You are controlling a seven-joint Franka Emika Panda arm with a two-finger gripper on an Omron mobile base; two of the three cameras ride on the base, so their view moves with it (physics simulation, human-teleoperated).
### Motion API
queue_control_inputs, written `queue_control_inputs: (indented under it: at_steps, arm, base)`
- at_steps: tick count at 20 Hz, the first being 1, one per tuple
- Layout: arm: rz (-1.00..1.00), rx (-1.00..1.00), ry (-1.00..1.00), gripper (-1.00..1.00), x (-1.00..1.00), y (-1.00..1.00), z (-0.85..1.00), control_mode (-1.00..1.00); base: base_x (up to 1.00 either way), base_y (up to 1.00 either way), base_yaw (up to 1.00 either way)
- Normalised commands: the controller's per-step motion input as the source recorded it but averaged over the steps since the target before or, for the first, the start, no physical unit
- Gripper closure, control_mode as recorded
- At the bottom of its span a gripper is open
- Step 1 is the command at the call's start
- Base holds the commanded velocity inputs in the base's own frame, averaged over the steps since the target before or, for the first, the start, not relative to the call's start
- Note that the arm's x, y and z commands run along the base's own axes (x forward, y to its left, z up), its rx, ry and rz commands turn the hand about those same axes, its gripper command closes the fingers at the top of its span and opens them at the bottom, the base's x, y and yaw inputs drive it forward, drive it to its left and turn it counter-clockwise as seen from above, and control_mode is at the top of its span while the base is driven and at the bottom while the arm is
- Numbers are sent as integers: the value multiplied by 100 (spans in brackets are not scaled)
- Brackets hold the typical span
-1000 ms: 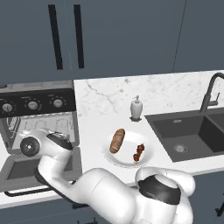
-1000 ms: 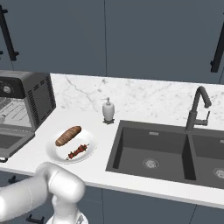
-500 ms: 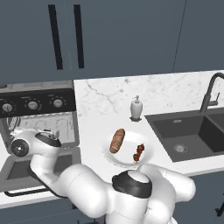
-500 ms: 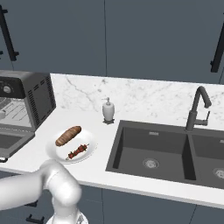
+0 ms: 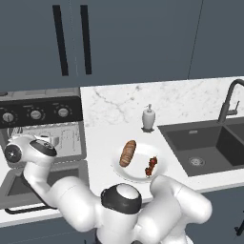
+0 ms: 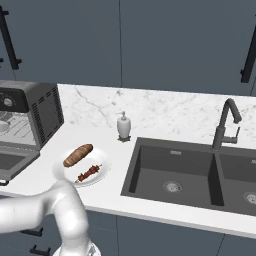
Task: Pick up the kebab skewer and baguette bread, and place them inside the toaster oven. Close the toaster oven door and start by setting the timer.
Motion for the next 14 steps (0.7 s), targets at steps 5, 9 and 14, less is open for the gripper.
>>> queue_control_inputs:
  at_steps: [5,9,14]
  arm:
    - [0,-7,0,-100,50,1,-44,-100]
    - [0,-3,-3,-100,48,1,-24,-100]
    - [0,-2,-2,-100,37,13,-31,-100]
  base:
    - [0,0,0]
    - [0,0,0]
    - [0,0,0]
